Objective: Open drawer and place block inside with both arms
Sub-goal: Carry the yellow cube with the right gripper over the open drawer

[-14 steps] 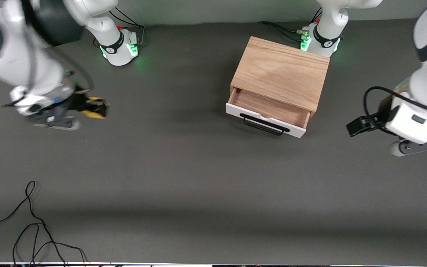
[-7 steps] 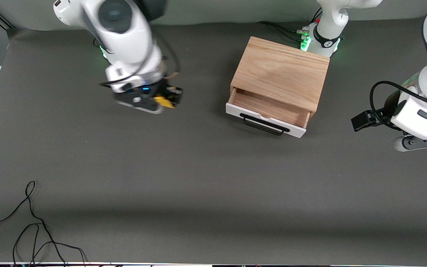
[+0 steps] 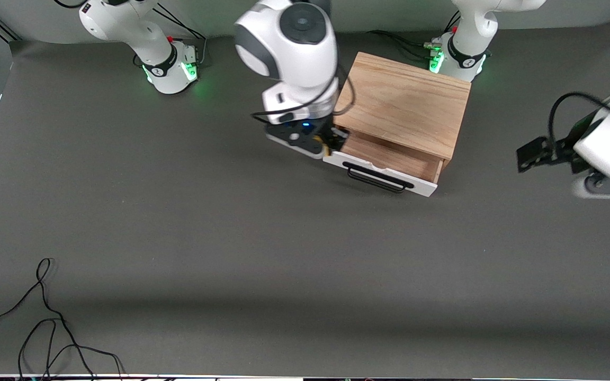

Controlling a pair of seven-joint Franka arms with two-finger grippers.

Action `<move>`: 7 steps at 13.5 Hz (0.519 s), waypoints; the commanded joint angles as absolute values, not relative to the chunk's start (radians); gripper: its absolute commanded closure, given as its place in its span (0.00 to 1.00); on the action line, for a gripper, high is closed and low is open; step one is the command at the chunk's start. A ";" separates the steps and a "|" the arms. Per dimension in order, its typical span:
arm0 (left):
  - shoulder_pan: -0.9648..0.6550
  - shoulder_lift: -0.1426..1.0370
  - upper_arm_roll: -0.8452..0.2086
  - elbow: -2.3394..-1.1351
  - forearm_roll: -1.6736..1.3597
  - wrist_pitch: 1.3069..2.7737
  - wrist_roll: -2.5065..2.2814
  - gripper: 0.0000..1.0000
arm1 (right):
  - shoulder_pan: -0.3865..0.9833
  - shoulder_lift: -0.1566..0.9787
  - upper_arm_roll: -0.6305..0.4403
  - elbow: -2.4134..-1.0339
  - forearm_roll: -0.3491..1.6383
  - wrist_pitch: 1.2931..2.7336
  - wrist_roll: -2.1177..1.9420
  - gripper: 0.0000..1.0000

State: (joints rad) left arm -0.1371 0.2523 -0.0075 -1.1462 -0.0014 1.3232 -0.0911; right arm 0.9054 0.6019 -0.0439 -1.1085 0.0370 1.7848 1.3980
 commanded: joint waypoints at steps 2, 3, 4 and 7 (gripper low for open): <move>-0.123 0.239 -0.011 -1.127 -0.015 1.281 -0.048 0.00 | 0.949 0.705 -0.020 -1.025 0.043 1.793 1.473 0.65; -0.124 0.230 -0.015 -1.129 -0.011 1.275 -0.057 0.00 | 0.956 0.719 -0.018 -1.023 0.043 1.798 1.491 0.65; -0.124 0.212 -0.014 -1.140 -0.009 1.260 -0.057 0.00 | 0.959 0.735 -0.012 -1.022 0.044 1.811 1.503 0.65; -0.141 0.187 -0.017 -1.178 0.008 1.241 -0.060 0.00 | 0.980 0.772 -0.006 -1.022 0.043 1.831 1.503 0.65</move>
State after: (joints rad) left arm -0.1293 0.2288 -0.0151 -1.1424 -0.0026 1.2526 -0.0708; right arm 0.9709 0.7318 -0.0046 -1.0703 0.0371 1.8231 1.4769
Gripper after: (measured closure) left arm 0.000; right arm 0.449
